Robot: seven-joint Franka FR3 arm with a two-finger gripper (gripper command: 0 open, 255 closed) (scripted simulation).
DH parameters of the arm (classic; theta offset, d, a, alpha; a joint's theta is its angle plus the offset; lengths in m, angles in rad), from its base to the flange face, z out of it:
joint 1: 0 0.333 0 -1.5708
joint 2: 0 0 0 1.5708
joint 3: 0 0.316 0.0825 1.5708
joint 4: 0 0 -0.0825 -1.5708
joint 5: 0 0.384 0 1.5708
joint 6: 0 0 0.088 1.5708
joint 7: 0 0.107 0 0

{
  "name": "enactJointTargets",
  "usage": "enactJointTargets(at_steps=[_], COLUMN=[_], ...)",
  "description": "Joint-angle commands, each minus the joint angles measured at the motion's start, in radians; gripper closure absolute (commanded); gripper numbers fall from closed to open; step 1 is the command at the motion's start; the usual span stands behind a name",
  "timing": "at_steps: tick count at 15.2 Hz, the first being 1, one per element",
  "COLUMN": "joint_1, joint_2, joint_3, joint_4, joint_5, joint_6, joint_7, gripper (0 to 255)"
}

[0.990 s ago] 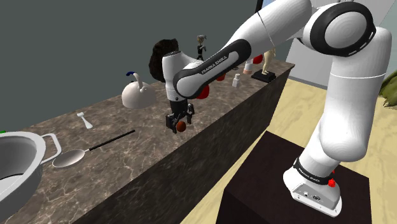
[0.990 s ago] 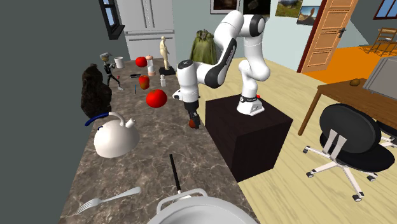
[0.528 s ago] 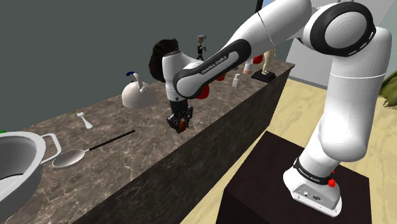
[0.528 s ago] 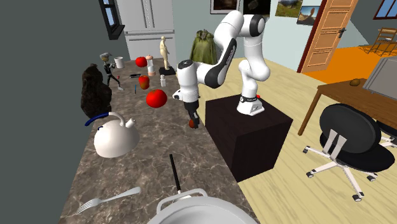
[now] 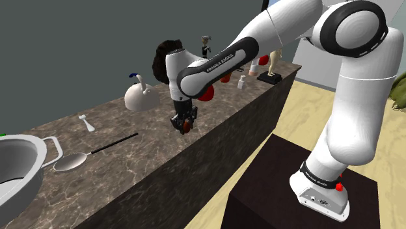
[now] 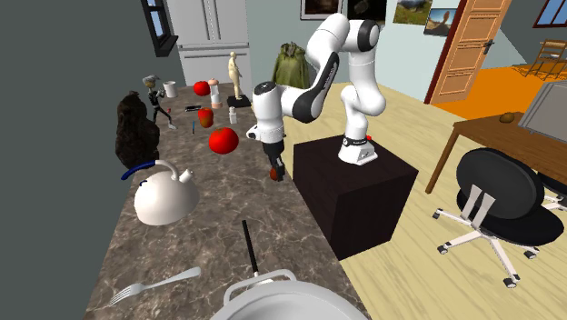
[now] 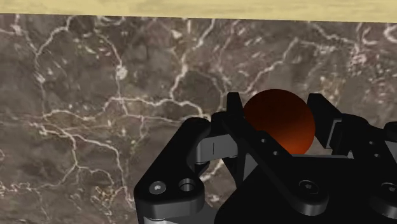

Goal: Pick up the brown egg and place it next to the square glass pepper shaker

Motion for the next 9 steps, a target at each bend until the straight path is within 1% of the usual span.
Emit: enactJointTargets(at_steps=[1, 9], joint_1=[-0.001, -0.006], joint_2=[-0.012, -0.061], joint_3=[0.001, 0.006], joint_4=[0.011, 0.06], joint_5=[0.004, 0.022], joint_6=[-0.022, -0.118], joint_7=[-0.002, -0.012], gripper=[255, 255])
